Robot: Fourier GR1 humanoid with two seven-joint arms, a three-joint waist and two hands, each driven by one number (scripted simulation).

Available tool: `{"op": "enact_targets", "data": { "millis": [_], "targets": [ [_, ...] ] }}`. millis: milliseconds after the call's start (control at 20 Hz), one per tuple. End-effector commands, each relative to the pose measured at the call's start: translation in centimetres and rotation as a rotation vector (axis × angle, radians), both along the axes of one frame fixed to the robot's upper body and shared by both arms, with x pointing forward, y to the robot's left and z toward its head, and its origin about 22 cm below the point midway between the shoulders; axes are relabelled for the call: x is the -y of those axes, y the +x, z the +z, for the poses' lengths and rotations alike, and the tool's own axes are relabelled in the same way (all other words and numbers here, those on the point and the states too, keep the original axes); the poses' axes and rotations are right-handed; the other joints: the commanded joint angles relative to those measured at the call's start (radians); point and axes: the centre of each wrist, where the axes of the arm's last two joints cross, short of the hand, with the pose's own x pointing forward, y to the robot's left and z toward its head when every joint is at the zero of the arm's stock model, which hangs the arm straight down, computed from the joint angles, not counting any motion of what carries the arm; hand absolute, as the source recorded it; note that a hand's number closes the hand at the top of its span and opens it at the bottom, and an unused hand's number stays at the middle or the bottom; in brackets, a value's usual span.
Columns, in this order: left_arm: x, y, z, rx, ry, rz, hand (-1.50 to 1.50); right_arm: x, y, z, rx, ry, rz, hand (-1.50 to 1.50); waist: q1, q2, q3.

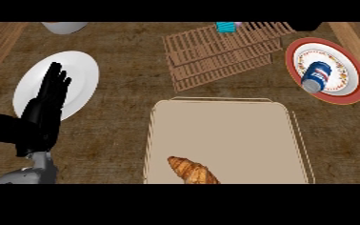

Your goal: Pick the cupcake from the tray and place it in the tiered shelf

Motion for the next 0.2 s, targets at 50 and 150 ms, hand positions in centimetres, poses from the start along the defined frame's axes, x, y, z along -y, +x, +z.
{"op": "enact_targets", "data": {
  "millis": [50,150],
  "targets": [
    [1.1,-0.2,-1.0,0.011,-0.005,-0.005,0.00,4.0,-2.6,1.4,0.004,-0.003,0.039,-1.50,0.006,0.001,0.000],
    [-0.4,0.1,-1.9,0.009,-0.007,-0.008,0.00,5.2,-4.2,0.1,0.021,-0.008,0.041,-1.50,0.003,0.001,0.000]
  ]
}}
